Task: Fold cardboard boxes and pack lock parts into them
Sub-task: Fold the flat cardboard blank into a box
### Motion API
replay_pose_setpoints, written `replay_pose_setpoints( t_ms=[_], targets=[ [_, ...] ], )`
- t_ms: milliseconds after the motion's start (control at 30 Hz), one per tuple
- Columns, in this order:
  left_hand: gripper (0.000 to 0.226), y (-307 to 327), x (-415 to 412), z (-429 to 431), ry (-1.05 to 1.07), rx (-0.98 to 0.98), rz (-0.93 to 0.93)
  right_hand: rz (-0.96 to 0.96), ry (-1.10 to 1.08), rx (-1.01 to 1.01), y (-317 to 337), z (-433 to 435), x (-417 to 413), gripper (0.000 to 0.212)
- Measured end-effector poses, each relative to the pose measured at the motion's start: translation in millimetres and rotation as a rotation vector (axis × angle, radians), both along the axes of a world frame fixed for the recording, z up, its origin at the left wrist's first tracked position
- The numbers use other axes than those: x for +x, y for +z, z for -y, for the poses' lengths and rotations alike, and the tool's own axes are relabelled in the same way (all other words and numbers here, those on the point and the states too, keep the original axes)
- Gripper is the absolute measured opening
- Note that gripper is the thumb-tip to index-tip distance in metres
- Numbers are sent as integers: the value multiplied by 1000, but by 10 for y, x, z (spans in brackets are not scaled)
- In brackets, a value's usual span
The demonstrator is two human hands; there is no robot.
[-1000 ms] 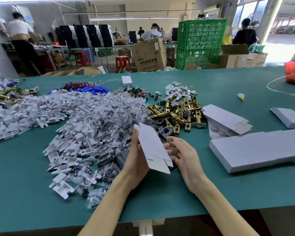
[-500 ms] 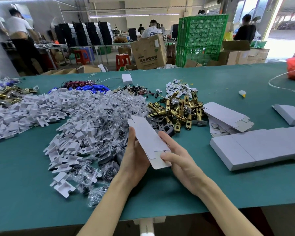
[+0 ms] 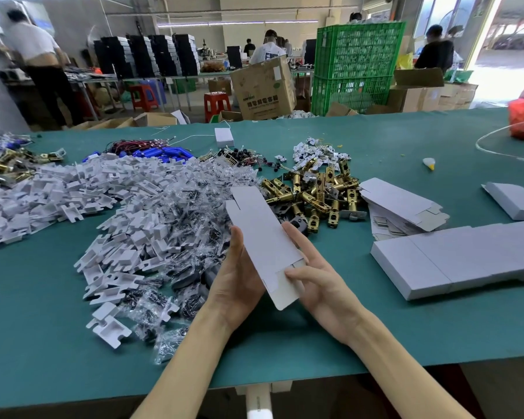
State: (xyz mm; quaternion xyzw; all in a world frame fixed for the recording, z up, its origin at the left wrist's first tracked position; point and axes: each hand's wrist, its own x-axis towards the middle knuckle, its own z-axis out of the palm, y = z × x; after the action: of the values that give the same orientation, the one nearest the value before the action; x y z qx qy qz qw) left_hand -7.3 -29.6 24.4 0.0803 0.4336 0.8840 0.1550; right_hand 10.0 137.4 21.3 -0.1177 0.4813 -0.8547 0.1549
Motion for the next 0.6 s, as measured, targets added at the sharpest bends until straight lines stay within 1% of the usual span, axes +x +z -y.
replay_pose_setpoints(
  t_ms=[67, 167, 300, 433, 467, 600],
  targets=[
    [81, 8, 8, -2, 1, -3, 7, 6, -5, -16, -8, 0, -6, 73],
    [85, 15, 12, 13, -15, 54, 29, -7, 19, -16, -5, 0, -6, 70],
    [94, 29, 16, -3, 21, 8, 6, 1, 25, -4, 7, -21, -2, 66],
    [98, 20, -1, 13, 28, 60, 15, 0, 11, 39, 21, -12, 8, 57],
    [97, 16, -4, 11, 32, 62, 11, 2, 10, 40, 14, -11, 1, 55],
    [79, -9, -7, -21, 47, 16, -29, 5, 14, 21, -3, -24, -19, 58]
  ],
)
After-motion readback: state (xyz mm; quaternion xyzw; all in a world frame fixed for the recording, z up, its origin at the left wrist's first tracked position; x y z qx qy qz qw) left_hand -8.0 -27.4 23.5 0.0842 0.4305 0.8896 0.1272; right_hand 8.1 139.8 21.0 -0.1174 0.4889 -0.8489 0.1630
